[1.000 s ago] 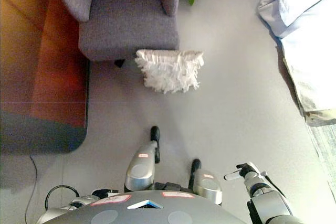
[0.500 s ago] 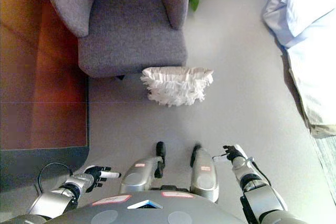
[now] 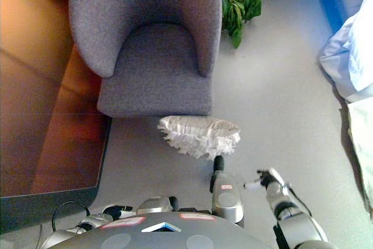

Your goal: Pick up the pillow and put it on the sofa.

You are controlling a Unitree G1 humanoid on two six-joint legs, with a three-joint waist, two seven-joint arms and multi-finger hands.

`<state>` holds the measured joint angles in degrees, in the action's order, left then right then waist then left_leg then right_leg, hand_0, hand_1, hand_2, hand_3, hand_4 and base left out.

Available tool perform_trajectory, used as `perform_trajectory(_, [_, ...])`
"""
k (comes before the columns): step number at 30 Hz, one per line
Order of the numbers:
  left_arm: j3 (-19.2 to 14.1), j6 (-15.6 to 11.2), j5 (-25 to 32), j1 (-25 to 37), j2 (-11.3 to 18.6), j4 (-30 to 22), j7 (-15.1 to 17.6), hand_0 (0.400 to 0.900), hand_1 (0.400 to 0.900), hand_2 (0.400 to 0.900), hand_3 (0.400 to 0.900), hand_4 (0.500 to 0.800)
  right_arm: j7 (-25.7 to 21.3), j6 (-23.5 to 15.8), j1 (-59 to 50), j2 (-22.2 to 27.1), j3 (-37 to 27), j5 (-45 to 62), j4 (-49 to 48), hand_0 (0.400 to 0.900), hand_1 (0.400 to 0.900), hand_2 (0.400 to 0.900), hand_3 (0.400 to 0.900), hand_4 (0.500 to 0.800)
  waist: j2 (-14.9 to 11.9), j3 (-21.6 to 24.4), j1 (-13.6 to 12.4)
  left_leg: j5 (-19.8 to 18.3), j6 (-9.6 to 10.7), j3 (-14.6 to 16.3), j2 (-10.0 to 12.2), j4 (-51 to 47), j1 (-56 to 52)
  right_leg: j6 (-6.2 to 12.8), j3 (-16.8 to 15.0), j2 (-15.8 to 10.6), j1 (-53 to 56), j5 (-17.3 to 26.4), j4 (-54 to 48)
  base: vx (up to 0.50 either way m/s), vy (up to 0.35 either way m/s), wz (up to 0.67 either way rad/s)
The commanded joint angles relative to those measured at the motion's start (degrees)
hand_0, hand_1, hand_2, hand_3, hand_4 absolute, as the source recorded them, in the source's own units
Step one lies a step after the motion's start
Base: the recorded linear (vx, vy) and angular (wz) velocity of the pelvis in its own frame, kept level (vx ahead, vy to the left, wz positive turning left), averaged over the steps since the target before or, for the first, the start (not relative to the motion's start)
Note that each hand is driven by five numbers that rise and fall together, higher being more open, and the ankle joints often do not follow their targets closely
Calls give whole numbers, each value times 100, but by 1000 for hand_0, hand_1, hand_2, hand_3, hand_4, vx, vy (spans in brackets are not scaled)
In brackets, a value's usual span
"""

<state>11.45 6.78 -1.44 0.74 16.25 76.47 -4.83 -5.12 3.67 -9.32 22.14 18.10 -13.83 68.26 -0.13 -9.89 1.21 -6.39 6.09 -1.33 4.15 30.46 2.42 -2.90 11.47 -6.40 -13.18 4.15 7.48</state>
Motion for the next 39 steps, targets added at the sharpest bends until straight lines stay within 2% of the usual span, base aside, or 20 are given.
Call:
perform_trajectory(1, [106,81,-101,66,400,-245,9,900,900,900,900,800,-324,217,-369,312,308,141,-118,900,900,900,900,800,-80,-576,-157,648,-227,261,268,-417,709,610,-260,-584,-6,6,101,131,34,-24])
perform_trajectory(2, [179,65,-30,95,390,-249,17,900,900,900,900,800,-424,220,-500,333,338,188,-85,900,900,900,900,800,-26,-648,-223,716,-224,287,207,-857,813,653,-268,-548,11,-49,108,115,103,-28])
perform_trajectory(4, [277,-2,12,204,404,-258,6,900,900,900,900,800,-573,263,-876,405,343,236,-108,900,900,900,900,800,255,-892,-479,1330,7,323,198,-2070,1208,705,-278,-301,161,-229,44,91,119,-31])
perform_trajectory(5, [310,23,-2,248,423,-281,-1,900,900,900,900,800,-597,304,-1026,459,369,183,-133,900,900,900,900,800,282,-966,-554,1323,-7,329,156,-2313,1332,710,-300,-264,217,-281,-10,76,47,-22])
perform_trajectory(7, [367,95,-62,354,465,-321,12,900,900,900,900,800,-576,464,-1254,571,427,150,-284,900,900,900,900,800,271,-1056,-664,1218,2,64,-11,-2046,1665,676,-311,-297,217,-391,37,71,12,-13])
perform_trajectory(11, [410,192,87,514,646,-439,10,900,900,900,900,800,-511,537,-1425,666,536,69,-564,900,900,900,900,800,292,-1089,-694,1015,-136,150,-52,-2194,1486,781,-242,-531,120,-432,185,108,39,-2])
perform_trajectory(13, [463,226,84,582,747,-461,-35,900,900,900,900,800,-144,640,-1646,669,671,-29,-620,900,900,900,900,800,332,-1140,-725,1020,-169,148,-55,-2216,1524,787,-236,-609,55,-451,232,38,32,4])
perform_trajectory(16, [605,218,196,692,822,-458,-74,900,900,900,900,800,464,825,-2082,686,954,-67,-548,900,900,900,900,800,404,-1241,-806,1027,-174,88,-76,-2150,1663,772,-207,-659,-49,-463,312,-5,22,5])
perform_trajectory(17, [647,201,199,718,829,-461,-82,900,900,900,900,800,525,866,-2205,690,1027,-63,-521,900,900,900,900,800,426,-1283,-839,1022,-178,54,-86,-2112,1704,766,-189,-678,-70,-472,348,-2,15,6])
perform_trajectory(21, [769,95,319,780,830,-500,-109,900,900,900,900,800,329,1168,-2762,698,1154,13,-356,900,900,900,900,800,545,-1440,-958,1038,-156,-33,-77,-1976,1973,727,-156,-711,-222,-565,505,-44,37,8])
perform_trajectory(26, [904,-79,499,801,792,-568,-143,900,900,900,900,800,303,1205,-3413,958,1113,235,-260,900,900,900,900,800,705,-1632,-1058,969,-172,14,-43,-1570,2390,661,-115,-773,-630,-736,996,-104,67,12])
perform_trajectory(28, [969,-169,624,780,784,-575,-147,900,900,900,900,800,459,1232,-3728,1076,1172,161,-209,900,900,900,900,800,774,-1744,-1091,868,-210,19,-76,-1257,2620,609,-161,-785,-909,-861,1389,-119,86,7])
perform_trajectory(32, [1089,-173,841,824,802,-697,-159,900,900,900,900,800,788,1339,-4206,1257,1365,182,-86,900,900,900,900,800,856,-1927,-1148,691,-291,83,-107,-769,2966,535,-206,-820,-1383,-1104,2104,-109,62,8])
perform_trajectory(39, [1208,-122,1278,784,792,-912,-152,900,900,900,900,800,955,1673,-4747,1451,1730,-419,161,900,900,900,900,800,1046,-1990,-1289,367,-470,65,-291,64,3693,414,-304,-965,-2325,-1436,3269,-76,45,10])
